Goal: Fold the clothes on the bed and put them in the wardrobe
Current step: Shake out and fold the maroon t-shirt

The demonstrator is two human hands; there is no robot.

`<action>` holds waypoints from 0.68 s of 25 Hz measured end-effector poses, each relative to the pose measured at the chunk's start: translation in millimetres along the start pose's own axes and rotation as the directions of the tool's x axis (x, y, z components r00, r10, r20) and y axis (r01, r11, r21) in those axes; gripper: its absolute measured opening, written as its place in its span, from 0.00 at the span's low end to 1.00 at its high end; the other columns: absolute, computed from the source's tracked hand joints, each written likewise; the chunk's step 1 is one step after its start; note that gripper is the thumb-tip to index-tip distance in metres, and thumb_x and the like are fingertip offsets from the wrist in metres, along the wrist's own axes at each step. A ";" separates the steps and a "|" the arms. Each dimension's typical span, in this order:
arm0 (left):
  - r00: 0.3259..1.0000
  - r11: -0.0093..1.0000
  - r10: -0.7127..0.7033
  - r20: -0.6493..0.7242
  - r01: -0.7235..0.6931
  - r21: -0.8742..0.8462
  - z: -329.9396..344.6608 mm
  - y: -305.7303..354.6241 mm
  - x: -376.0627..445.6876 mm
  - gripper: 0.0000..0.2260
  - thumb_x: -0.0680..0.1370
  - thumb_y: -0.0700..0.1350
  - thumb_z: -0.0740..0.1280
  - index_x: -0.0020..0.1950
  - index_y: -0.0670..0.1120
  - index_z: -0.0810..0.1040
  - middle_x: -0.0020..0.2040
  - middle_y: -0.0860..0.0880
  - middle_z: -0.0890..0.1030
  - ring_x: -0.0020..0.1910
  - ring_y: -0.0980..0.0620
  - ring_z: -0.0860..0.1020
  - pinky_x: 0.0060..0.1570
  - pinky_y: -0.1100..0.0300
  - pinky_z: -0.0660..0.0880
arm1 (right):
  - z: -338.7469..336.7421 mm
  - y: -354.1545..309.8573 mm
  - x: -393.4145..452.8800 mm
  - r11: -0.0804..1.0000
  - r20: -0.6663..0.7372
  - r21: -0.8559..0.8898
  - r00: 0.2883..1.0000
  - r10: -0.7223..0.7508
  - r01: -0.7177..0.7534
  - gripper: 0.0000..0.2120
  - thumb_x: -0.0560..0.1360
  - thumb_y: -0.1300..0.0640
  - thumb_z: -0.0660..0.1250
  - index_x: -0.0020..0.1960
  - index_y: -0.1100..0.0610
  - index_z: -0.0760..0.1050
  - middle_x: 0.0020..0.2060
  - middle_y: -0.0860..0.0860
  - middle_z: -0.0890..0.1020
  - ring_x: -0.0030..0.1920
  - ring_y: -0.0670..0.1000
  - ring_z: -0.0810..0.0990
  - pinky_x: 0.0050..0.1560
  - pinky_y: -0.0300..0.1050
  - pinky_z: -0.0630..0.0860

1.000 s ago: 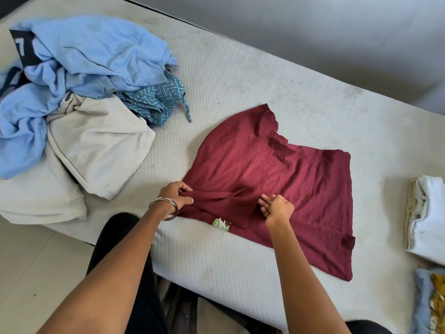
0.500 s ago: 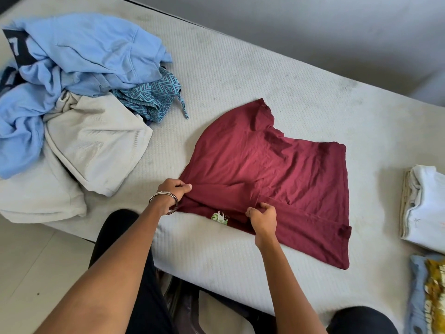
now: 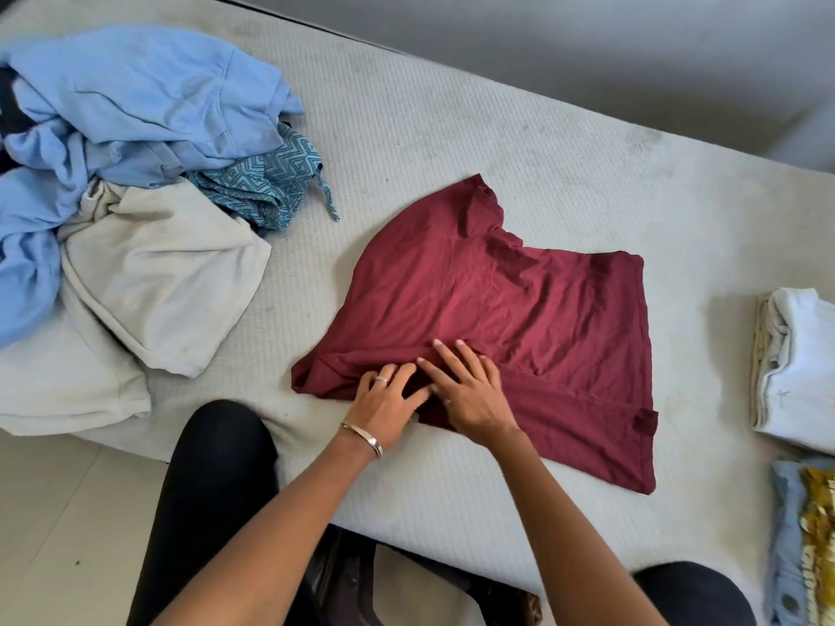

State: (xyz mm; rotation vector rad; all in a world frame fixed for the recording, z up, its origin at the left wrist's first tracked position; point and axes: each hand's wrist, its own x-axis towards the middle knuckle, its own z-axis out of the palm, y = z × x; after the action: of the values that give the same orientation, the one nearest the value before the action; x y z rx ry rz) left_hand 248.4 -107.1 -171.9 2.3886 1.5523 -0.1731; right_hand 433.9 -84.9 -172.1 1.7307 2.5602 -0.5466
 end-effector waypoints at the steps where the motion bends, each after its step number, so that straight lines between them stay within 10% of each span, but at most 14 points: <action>1: 0.998 1.000 0.016 0.067 -0.018 0.025 0.5 3.1 -0.9 0.30 0.63 0.41 0.78 0.61 0.62 0.77 0.62 0.46 0.74 0.52 0.41 0.77 0.46 0.42 0.77 | 5.3 27.5 -12.3 0.993 0.044 -0.056 0.994 0.105 -0.103 0.25 0.81 0.40 0.44 0.77 0.35 0.49 0.79 0.42 0.47 0.79 0.54 0.44 0.73 0.65 0.45; 5: 0.978 0.997 0.022 0.208 -0.037 0.070 -13.6 10.8 6.9 0.39 0.77 0.32 0.59 0.70 0.74 0.55 0.79 0.54 0.47 0.67 0.34 0.60 0.63 0.32 0.63 | -10.8 101.8 -54.0 0.651 -0.013 0.133 0.656 0.755 -0.747 0.28 0.81 0.37 0.44 0.79 0.42 0.50 0.80 0.48 0.49 0.79 0.60 0.42 0.74 0.69 0.40; 9: 0.937 0.996 -0.058 0.344 0.028 0.089 -26.5 23.0 24.7 0.42 0.79 0.32 0.54 0.65 0.81 0.43 0.76 0.60 0.33 0.68 0.34 0.54 0.62 0.25 0.59 | -35.0 130.2 -73.5 0.832 -0.115 0.000 0.826 0.551 -0.555 0.26 0.75 0.34 0.60 0.65 0.50 0.73 0.62 0.50 0.76 0.66 0.56 0.67 0.67 0.64 0.58; 14: 0.933 0.982 -0.082 0.350 0.015 0.189 -29.9 34.1 22.8 0.40 0.82 0.33 0.50 0.66 0.81 0.41 0.76 0.56 0.33 0.69 0.34 0.55 0.59 0.23 0.60 | -83.8 176.0 -85.5 0.767 0.230 0.020 0.749 0.621 -0.642 0.17 0.72 0.37 0.69 0.39 0.49 0.72 0.42 0.45 0.76 0.57 0.52 0.70 0.63 0.59 0.57; 17: 0.937 0.977 -0.073 0.341 -0.001 0.213 -33.6 36.3 23.1 0.43 0.80 0.30 0.50 0.65 0.80 0.38 0.77 0.55 0.32 0.69 0.34 0.55 0.59 0.23 0.62 | -104.7 188.7 -75.0 0.755 0.255 0.117 0.755 0.605 -0.645 0.18 0.73 0.38 0.69 0.39 0.52 0.70 0.36 0.45 0.76 0.49 0.53 0.75 0.54 0.52 0.59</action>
State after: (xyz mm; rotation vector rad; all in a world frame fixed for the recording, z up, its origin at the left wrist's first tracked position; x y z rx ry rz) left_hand 289.1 -90.6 -139.6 2.3170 1.4690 -0.7601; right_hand 653.0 -59.9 -112.3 2.2920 1.6595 -0.8888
